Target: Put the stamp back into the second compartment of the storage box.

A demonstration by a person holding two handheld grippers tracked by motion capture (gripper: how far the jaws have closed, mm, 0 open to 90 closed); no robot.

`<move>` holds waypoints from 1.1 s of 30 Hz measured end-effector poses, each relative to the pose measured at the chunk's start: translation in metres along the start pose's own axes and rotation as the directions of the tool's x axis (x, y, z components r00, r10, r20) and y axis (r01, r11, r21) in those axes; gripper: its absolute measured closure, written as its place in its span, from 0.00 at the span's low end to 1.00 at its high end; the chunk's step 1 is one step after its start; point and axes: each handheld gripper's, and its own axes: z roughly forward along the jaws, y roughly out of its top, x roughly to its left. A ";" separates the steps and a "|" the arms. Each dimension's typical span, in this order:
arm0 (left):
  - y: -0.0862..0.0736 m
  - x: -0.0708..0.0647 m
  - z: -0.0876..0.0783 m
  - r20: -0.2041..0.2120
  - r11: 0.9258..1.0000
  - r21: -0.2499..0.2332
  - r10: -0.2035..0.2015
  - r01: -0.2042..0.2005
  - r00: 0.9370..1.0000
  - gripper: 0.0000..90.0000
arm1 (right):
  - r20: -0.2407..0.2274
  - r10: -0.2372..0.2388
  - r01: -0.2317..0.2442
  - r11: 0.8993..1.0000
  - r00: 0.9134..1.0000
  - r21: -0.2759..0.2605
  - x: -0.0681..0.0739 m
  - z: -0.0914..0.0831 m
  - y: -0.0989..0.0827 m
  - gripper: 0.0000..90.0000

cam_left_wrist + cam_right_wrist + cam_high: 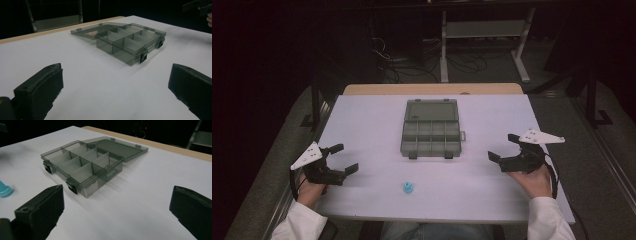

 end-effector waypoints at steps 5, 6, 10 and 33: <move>0.000 0.000 0.000 0.001 1.000 -0.002 -0.003 0.003 1.000 0.00 | -0.001 0.004 -0.004 1.000 1.000 0.002 0.001 -0.001 0.000 0.00; 0.000 0.000 0.000 0.001 1.000 -0.002 -0.003 0.003 1.000 0.00 | -0.001 0.002 -0.002 1.000 1.000 0.004 0.002 -0.001 0.000 0.00; 0.000 0.000 0.000 -0.001 1.000 0.000 0.000 0.000 1.000 0.00 | -0.005 -0.002 0.002 1.000 1.000 0.004 0.003 -0.001 0.001 0.00; -0.001 0.000 0.000 -0.004 1.000 0.009 0.007 -0.007 1.000 0.00 | -0.039 -0.022 0.024 0.998 0.999 0.058 0.011 0.010 0.008 0.00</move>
